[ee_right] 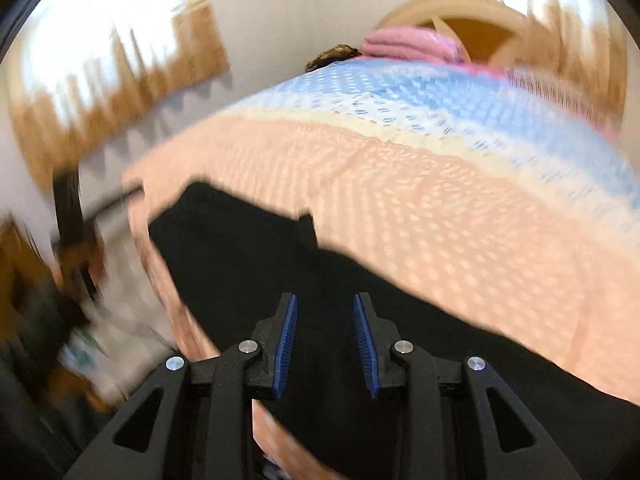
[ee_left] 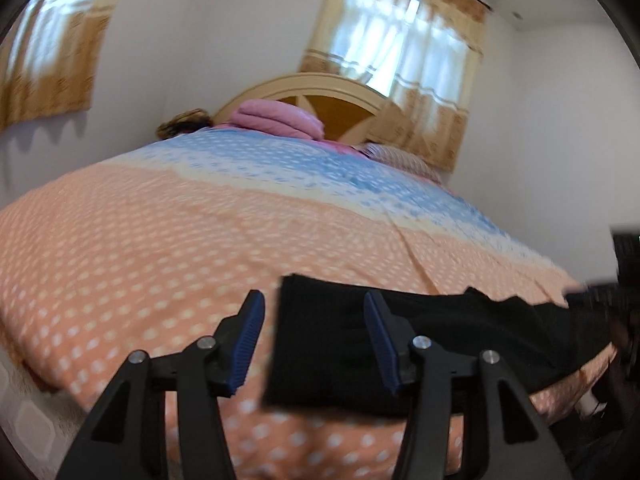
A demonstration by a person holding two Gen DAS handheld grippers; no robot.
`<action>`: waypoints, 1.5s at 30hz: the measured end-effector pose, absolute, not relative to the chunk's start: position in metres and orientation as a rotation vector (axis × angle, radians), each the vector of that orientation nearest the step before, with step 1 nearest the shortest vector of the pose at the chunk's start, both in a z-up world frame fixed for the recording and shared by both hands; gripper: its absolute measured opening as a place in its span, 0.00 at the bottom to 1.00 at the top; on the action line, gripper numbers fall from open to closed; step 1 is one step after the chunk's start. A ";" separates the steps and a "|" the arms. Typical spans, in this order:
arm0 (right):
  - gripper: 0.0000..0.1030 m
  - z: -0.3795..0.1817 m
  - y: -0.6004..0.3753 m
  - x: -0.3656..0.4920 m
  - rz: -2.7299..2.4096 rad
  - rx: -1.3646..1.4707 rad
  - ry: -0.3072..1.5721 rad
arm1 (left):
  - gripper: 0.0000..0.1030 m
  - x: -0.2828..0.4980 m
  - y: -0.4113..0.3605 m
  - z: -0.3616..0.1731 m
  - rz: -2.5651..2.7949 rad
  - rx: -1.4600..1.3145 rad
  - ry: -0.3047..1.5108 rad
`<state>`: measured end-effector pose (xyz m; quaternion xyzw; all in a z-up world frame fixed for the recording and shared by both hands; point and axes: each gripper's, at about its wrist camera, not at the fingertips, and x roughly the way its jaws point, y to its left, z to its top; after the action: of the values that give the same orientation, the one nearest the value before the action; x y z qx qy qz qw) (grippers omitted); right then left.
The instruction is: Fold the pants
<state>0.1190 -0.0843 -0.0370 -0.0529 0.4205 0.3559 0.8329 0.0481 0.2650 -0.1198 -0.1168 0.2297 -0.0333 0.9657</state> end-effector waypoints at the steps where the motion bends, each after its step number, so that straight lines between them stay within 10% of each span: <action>1: 0.30 -0.038 -0.078 0.134 0.749 -0.068 0.909 | 0.53 0.054 0.260 -0.121 -0.071 -0.225 0.472; 14: 0.30 -0.135 -0.006 0.241 0.769 0.390 1.311 | 0.57 0.088 0.232 -0.165 -0.113 -0.159 0.599; 15: 0.18 -0.141 -0.008 0.241 0.781 0.429 1.329 | 0.57 0.088 0.234 -0.166 -0.115 -0.168 0.596; 16: 0.05 -0.143 -0.009 0.240 0.782 0.446 1.331 | 0.57 0.088 0.235 -0.166 -0.115 -0.177 0.594; 30: 0.02 -0.124 -0.004 0.228 0.678 0.227 1.102 | 0.59 0.087 0.218 -0.167 -0.061 -0.064 0.579; 33: 0.12 -0.113 -0.021 0.216 0.685 0.245 1.089 | 0.61 0.083 0.218 -0.160 -0.047 -0.071 0.588; 36: 0.48 -0.099 -0.057 0.195 0.676 0.235 1.034 | 0.73 0.073 0.210 -0.148 -0.041 -0.074 0.554; 45: 0.48 -0.053 -0.250 0.116 0.412 0.382 0.877 | 0.73 0.069 0.135 -0.123 -0.231 0.007 0.536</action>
<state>0.1159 -0.2502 -0.0535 0.1824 0.4189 0.1969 0.8674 0.0694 0.1349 -0.1230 0.0034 0.2641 -0.1137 0.9578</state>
